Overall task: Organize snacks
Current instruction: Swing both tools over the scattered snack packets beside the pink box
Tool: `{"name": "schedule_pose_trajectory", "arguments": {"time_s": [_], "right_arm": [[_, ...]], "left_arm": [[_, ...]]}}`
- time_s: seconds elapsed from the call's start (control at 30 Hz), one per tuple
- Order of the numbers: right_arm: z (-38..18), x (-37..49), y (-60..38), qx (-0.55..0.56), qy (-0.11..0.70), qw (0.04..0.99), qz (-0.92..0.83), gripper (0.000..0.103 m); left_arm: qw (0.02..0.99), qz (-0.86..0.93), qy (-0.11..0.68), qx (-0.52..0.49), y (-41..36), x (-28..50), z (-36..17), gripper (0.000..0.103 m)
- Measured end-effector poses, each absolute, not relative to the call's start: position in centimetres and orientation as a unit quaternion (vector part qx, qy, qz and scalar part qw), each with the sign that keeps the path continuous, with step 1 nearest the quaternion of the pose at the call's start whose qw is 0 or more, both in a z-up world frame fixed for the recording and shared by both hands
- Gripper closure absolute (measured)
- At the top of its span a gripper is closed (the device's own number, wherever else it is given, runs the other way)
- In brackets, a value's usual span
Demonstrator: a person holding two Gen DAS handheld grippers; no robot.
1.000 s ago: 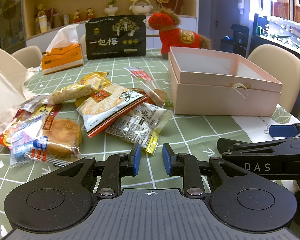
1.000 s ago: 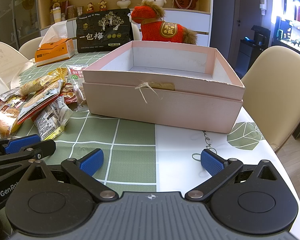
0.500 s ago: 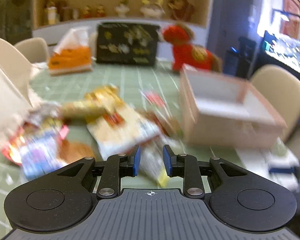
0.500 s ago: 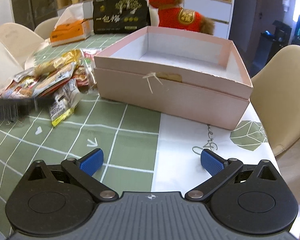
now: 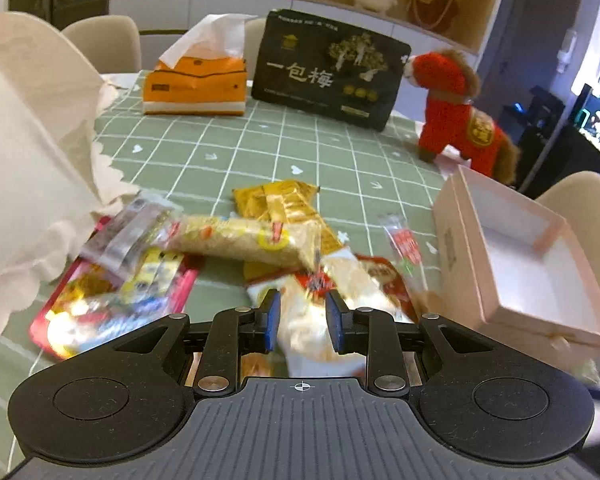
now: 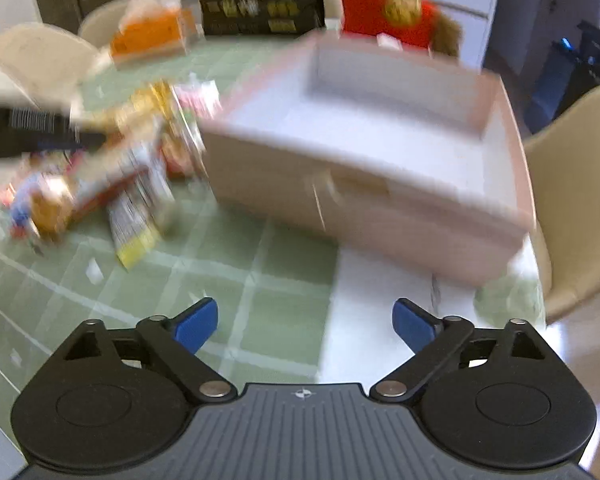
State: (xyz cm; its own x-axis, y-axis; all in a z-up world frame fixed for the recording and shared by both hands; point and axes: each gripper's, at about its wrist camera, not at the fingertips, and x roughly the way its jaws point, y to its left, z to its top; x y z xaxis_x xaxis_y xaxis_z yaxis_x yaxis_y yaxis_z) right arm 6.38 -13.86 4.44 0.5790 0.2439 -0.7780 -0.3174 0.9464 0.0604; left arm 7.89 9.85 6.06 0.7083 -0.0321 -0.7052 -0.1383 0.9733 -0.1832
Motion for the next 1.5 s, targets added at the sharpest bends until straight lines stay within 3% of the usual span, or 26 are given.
{"name": "schedule_pose_trajectory", "arguments": {"time_s": [0.2, 0.33, 0.43, 0.5, 0.57, 0.83, 0.97, 1.13, 1.33, 1.4, 1.5], "right_arm": [[10.6, 11.8, -8.5, -0.089, 0.382, 0.896, 0.208, 0.008], [10.7, 17.3, -4.2, -0.122, 0.386, 0.892, 0.201, 0.010], [8.7, 21.1, -1.2, -0.120, 0.425, 0.874, 0.204, 0.021], [7.0, 22.5, 0.5, -0.120, 0.449, 0.863, 0.196, 0.047], [5.5, 22.8, 1.5, -0.135, 0.472, 0.849, 0.194, 0.060], [4.6, 17.6, 1.5, -0.134, 0.505, 0.822, 0.226, 0.062], [5.0, 14.1, 0.0, -0.098, 0.524, 0.806, 0.257, 0.071], [6.6, 10.3, -3.5, -0.062, 0.506, 0.810, 0.289, 0.067], [6.9, 8.0, -8.8, -0.048, 0.525, 0.797, 0.294, 0.043], [6.7, 8.1, -10.4, -0.045, 0.527, 0.798, 0.288, 0.029], [6.7, 9.1, -11.6, -0.030, 0.514, 0.809, 0.285, 0.022]], "left_arm": [[0.906, 0.025, 0.405, -0.122, 11.3, 5.3, 6.9, 0.075], [0.910, 0.014, 0.396, -0.122, 12.1, 3.6, 7.6, 0.075], [0.911, 0.017, 0.392, -0.127, 13.2, 2.5, 7.8, 0.075], [0.909, 0.019, 0.395, -0.132, 14.2, 2.0, 7.6, 0.075], [0.905, 0.025, 0.399, -0.142, 15.3, 1.6, 7.1, 0.075], [0.892, 0.019, 0.405, -0.198, 16.9, 1.2, 5.7, 0.075], [0.890, 0.009, 0.413, -0.191, 16.1, 1.5, 5.4, 0.075], [0.890, 0.012, 0.417, -0.184, 15.2, 1.5, 5.4, 0.075], [0.892, 0.022, 0.417, -0.174, 13.8, 1.8, 6.3, 0.075], [0.895, 0.031, 0.411, -0.168, 13.3, 2.0, 7.0, 0.075], [0.906, 0.047, 0.389, -0.160, 12.8, 2.0, 8.7, 0.075]]}}
